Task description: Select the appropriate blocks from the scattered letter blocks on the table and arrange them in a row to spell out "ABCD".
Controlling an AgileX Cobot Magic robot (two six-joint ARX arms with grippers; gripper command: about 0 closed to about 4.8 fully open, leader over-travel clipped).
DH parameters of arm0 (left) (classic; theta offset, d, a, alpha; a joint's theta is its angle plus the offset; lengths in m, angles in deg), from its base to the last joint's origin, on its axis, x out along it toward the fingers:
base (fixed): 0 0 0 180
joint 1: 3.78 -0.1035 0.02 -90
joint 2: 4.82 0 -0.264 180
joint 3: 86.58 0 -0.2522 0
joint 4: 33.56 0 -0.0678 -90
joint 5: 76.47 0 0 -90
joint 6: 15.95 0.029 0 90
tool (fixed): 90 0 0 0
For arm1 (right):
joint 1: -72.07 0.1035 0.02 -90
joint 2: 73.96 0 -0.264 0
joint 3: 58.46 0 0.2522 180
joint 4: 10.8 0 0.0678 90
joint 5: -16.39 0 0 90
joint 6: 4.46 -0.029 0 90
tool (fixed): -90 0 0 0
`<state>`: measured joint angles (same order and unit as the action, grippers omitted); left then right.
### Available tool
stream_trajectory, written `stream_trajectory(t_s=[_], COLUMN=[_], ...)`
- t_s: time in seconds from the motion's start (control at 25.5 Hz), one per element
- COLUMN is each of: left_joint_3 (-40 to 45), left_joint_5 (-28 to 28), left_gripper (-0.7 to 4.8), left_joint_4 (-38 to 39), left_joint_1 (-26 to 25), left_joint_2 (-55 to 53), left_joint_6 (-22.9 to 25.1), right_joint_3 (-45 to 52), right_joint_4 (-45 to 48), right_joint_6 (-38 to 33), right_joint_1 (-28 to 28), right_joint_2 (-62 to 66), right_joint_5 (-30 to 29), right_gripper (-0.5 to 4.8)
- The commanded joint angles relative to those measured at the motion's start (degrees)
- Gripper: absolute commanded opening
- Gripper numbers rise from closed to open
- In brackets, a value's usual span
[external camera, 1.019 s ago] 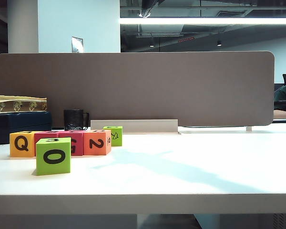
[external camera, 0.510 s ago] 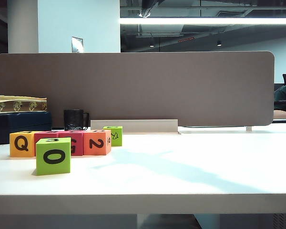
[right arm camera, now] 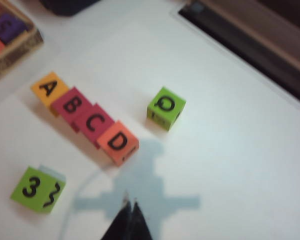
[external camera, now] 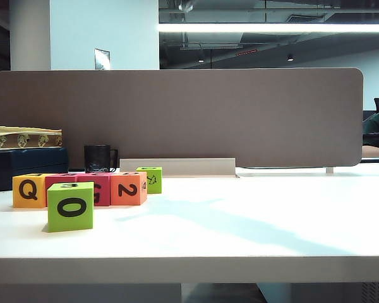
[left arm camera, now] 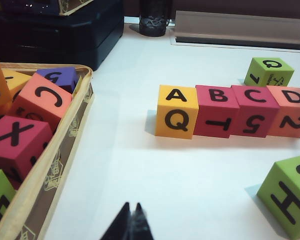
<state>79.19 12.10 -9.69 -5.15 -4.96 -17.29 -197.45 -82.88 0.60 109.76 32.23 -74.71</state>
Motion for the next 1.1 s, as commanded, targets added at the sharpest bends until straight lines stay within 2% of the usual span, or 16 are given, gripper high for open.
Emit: stream_trajectory(t_s=[0.04,0.24,0.35,0.59,0.78,1.1], left_joint_3=[-0.1,-0.1,-0.1,-0.1,-0.1,-0.1], left_joint_5=[-0.3,-0.3,-0.3,-0.3,-0.3,-0.3], left_gripper=[-0.06,-0.06,-0.06,-0.06,-0.06,-0.06], left_joint_4=[0.4,0.4,0.4,0.4,0.4,0.4], left_joint_1=[0.0,0.0,0.0,0.0,0.0,0.0], left_joint_2=[0.0,0.0,0.0,0.0,0.0,0.0], left_joint_6=[-0.2,-0.2,-0.2,-0.2,-0.2,-0.2], right_joint_3=[3.0,10.9,20.3,29.7,37.3,55.8], right_joint_4=[7.7,17.6,25.0,28.8,30.2,43.5], right_joint_6=[0.1,0.1,0.1,0.1,0.1,0.1], right_joint_1=[-0.5,-2.1,-5.0,-10.4,-15.1,-20.5], right_joint_2=[-3.1,-8.1,-14.6,-22.4,-28.8,-40.3], right_joint_5=[0.1,0.2,0.1,0.2,3.2,4.2], right_gripper=[-0.01,-0.01,-0.01,-0.01,-0.01,-0.01])
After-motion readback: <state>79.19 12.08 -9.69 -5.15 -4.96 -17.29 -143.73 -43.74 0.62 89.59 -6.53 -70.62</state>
